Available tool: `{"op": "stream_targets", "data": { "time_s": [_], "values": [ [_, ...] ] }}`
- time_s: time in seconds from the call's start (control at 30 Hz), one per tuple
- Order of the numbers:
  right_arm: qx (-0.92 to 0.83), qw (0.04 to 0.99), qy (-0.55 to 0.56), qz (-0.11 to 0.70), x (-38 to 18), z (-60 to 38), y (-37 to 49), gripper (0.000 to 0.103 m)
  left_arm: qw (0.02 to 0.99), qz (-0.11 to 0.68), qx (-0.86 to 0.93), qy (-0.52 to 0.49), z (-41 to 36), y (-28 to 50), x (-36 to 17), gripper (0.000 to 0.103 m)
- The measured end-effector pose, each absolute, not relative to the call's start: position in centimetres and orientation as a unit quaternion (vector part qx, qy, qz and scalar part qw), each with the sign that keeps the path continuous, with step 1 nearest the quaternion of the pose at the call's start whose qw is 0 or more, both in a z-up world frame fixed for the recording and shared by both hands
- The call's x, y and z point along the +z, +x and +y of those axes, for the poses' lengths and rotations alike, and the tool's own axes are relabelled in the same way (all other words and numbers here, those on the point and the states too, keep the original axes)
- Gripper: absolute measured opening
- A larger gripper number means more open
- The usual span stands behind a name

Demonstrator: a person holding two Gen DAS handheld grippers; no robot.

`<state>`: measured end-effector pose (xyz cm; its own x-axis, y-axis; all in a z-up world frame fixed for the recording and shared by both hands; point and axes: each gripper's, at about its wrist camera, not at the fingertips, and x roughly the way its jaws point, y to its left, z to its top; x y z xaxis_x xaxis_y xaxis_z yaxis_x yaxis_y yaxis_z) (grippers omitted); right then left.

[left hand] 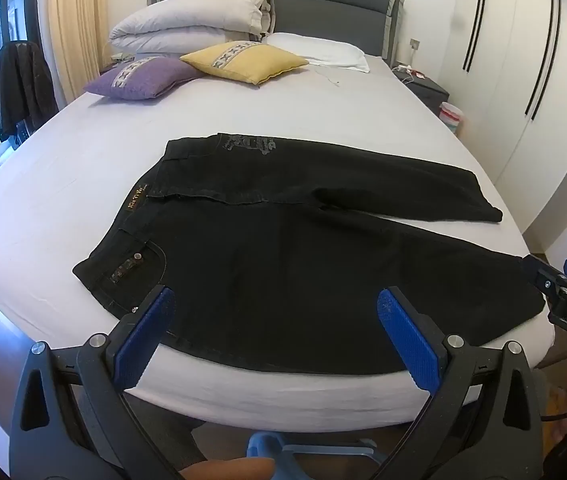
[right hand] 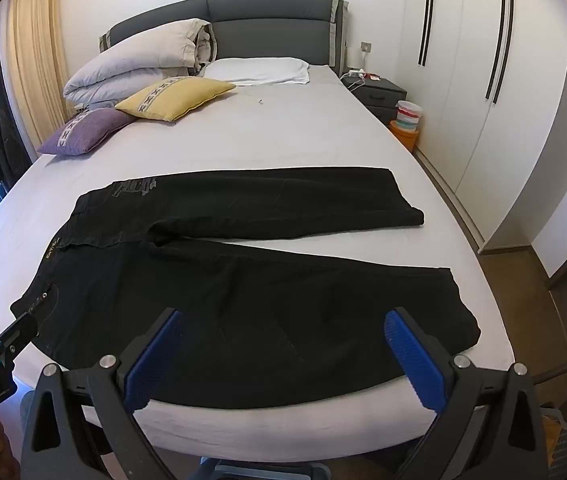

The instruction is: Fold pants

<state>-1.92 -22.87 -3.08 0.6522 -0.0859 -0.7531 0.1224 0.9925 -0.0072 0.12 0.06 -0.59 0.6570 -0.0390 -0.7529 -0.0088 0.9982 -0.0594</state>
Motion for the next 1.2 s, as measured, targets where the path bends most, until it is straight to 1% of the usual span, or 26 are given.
{"op": "stream_targets", "data": {
  "time_s": [1.2],
  "values": [
    [-0.049,0.908,0.018,0.417,-3.70,-22.88,-2.06,0.103,0.908,0.419,-0.008,-0.028,0.22,0.16,-0.81,0.103]
  ]
}}
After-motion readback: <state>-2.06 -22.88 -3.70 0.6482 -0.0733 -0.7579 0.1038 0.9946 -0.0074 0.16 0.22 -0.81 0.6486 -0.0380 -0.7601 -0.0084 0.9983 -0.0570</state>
